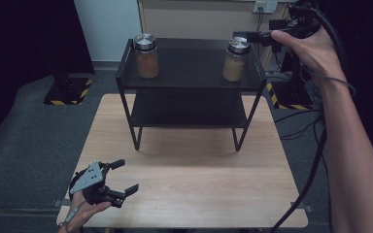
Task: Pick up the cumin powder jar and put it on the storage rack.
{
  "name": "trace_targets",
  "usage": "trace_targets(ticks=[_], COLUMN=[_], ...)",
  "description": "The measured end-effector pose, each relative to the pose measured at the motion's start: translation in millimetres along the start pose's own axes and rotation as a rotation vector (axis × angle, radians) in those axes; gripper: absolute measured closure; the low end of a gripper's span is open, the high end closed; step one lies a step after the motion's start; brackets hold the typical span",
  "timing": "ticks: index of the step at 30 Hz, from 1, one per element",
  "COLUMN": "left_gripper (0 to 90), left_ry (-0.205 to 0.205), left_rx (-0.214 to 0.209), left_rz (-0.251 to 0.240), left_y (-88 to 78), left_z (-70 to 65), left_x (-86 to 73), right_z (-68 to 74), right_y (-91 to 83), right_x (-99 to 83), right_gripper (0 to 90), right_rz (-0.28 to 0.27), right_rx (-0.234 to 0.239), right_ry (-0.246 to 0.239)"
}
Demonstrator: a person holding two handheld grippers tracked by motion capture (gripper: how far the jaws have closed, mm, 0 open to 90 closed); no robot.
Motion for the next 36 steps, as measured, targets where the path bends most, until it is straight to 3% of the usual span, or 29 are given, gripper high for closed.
trace_targets(ticks=[14,22,26,27,28,36], left_gripper=[1.4,1.4,1.4,1.4,1.4,1.4], left_ry=[-0.002,-0.001,-0.005,-0.005,-0.003,-0.004], left_rx=[-0.001,0.0,0.001,0.001,0.001,0.004], left_rz=[-0.001,0.0,-0.001,-0.001,0.001,0.0], left_y=[-0.2,0.2,0.3,0.3,0.5,0.5], left_z=[-0.3,-0.8,-0.5,-0.5,-0.8,-1.3], left_x=[0.0,0.2,-0.1,-0.1,0.1,0.1], right_z=[11.6,18.4,22.2,22.2,24.4,33.1], right_y=[-17.6,-35.9,-42.5,-42.5,-43.9,-46.7], right_x=[-30.5,-71.4,-104.0,-104.0,-116.6,-161.6], right_gripper=[7.6,7.6,7.2,7.2,6.8,6.5], right_rz=[-0.034,-0.063,-0.059,-0.059,-0.056,-0.049], right_rx=[0.081,0.154,0.185,0.185,0.188,0.208], right_ry=[-0.049,-0.079,-0.103,-0.103,-0.112,-0.136])
Point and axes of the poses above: each handheld gripper's, and its own axes: y roughly forward along the jaws, x roughly out of its top, z roughly to its left, the point moved 4 cm from there along y, roughly forward along the jaws, and after that the axes turned 12 degrees about y, right-handed, at the moved point
